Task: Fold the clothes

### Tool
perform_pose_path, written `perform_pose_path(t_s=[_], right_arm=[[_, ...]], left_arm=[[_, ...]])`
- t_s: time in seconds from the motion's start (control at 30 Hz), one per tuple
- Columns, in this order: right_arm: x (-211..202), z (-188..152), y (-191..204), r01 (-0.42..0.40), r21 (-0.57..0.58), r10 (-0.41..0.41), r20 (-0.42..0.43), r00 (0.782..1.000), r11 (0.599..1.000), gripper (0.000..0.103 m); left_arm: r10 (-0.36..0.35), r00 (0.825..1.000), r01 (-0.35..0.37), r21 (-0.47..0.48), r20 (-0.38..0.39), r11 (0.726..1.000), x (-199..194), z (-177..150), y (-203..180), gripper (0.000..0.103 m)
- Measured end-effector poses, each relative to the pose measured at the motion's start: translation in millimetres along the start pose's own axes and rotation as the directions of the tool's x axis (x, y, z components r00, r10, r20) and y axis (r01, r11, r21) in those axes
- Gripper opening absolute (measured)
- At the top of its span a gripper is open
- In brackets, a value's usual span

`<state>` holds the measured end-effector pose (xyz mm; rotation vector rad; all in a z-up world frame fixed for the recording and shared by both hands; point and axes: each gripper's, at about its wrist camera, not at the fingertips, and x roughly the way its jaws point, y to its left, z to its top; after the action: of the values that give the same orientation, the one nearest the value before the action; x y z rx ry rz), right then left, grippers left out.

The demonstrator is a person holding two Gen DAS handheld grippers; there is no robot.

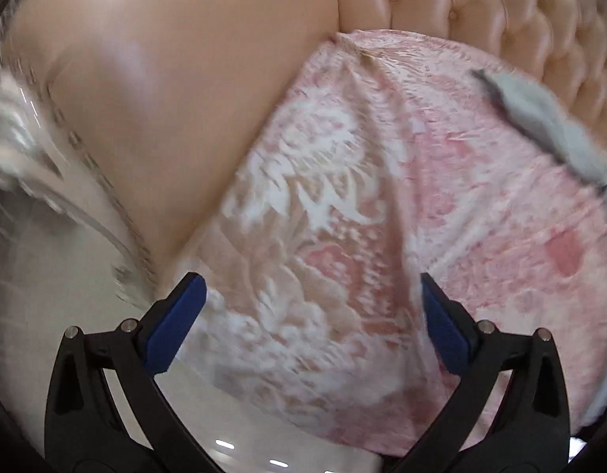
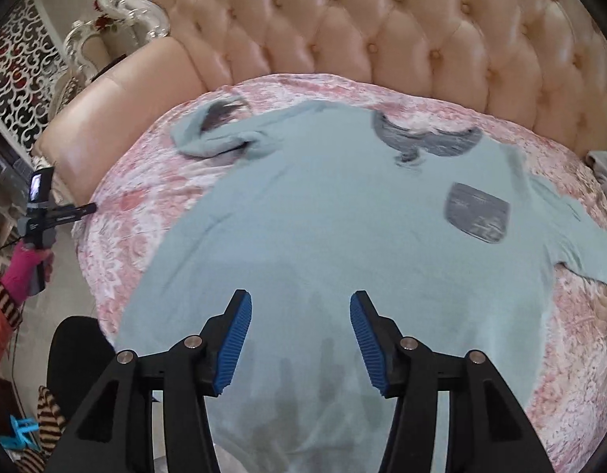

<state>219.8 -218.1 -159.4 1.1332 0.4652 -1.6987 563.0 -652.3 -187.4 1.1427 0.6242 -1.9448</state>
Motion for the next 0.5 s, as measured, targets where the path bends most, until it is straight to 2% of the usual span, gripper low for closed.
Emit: perform_pose_path(t_s=[0.03,0.13,0.17,0.23,0.3,0.33,0.4,0.5], right_arm=[[-3,-3,-7,0.012,0.008,-0.012,0.001,1.000,1.000,0.054],[-9,-19,-43,0.086,0.075,-0.086,-0.012,0.996,0.993,0.056],[-10,-26,-58,0.117,0.107,-0.115,-0.021,0.993,0.987,0.056],[-11,-46,-90,0.129,0.193,-0.123,-0.040,0.992,0.973,0.056],[-12,-66,-123,0.134,0.281,-0.122,-0.059,0.991,0.950,0.056],[-19,-75,-131,0.102,0.291,-0.100,-0.021,0.995,0.951,0.056],[-27,-84,-139,0.108,0.272,-0.107,-0.018,0.994,0.956,0.055],[-37,-91,-150,0.090,0.294,-0.087,-0.020,0.996,0.952,0.055]], left_arm=[[-0.028,0.999,0.029,-0.014,0.014,0.999,-6,-1,1,0.103],[-0.019,0.994,0.022,-0.026,0.111,0.999,-29,-6,2,0.103],[0.001,0.996,0.003,-0.044,0.087,0.999,-24,-8,6,0.103],[0.045,0.999,-0.044,-0.068,0.023,0.997,-5,-15,17,0.103],[0.051,0.998,-0.049,-0.068,0.023,0.996,2,-24,25,0.103],[0.054,0.998,-0.052,-0.076,0.020,0.996,5,-28,29,0.103],[0.084,0.996,-0.082,-0.111,0.012,0.990,6,-28,37,0.103],[0.198,0.980,-0.197,-0.077,0.002,0.977,-3,-23,30,0.103]])
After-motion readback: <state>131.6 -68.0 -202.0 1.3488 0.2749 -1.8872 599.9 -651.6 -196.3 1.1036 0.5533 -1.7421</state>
